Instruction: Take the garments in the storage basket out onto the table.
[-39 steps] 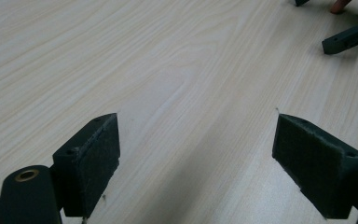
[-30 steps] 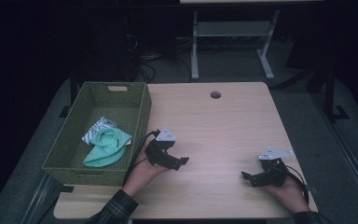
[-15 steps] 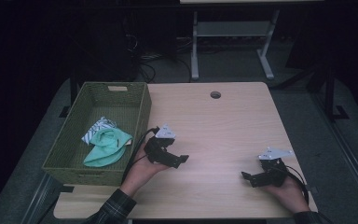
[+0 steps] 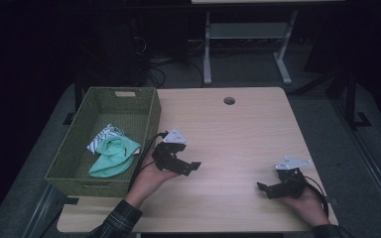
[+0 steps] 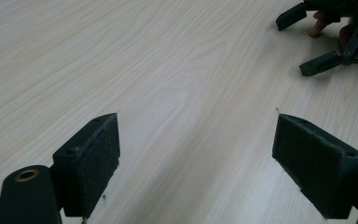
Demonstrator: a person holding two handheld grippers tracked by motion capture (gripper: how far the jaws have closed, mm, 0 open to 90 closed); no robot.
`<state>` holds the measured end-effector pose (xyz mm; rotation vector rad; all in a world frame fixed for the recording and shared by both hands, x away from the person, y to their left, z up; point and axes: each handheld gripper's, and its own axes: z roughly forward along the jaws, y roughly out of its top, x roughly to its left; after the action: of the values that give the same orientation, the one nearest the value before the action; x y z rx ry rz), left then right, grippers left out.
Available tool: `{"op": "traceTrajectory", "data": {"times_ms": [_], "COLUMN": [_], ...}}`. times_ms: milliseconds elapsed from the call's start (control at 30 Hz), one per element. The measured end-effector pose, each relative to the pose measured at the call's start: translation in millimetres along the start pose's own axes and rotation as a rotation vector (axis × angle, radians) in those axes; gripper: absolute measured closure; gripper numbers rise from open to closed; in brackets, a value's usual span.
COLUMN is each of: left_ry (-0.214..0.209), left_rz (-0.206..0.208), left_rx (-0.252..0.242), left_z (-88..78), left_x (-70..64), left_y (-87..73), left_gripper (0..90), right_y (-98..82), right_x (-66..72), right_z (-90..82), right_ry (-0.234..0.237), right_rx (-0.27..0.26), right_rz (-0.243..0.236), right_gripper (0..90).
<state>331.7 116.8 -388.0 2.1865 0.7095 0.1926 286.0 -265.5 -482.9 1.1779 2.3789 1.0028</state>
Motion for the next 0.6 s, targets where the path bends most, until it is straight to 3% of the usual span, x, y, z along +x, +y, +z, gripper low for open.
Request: {"op": "traceTrajectory", "data": {"times_ms": [167,600], "left_ry": [-0.017,-0.076], "left_rz": [-0.015,-0.007], "left_rx": [-0.015,-0.021], "left_z": [-4.3,-16.7], "left_x": [0.0,7.2], "left_y": [3.2,10.9], "left_gripper": [14.3,14.2], "right_y": [0.0,0.0], "right_x": [0.1,0.0], "right_z": [0.1,0.1], "right_ry": [0.0,0.0], "right_rx": [-0.001,-0.001], "right_rz": [0.001,0.0], "right_gripper": [2.5,2.5]}}
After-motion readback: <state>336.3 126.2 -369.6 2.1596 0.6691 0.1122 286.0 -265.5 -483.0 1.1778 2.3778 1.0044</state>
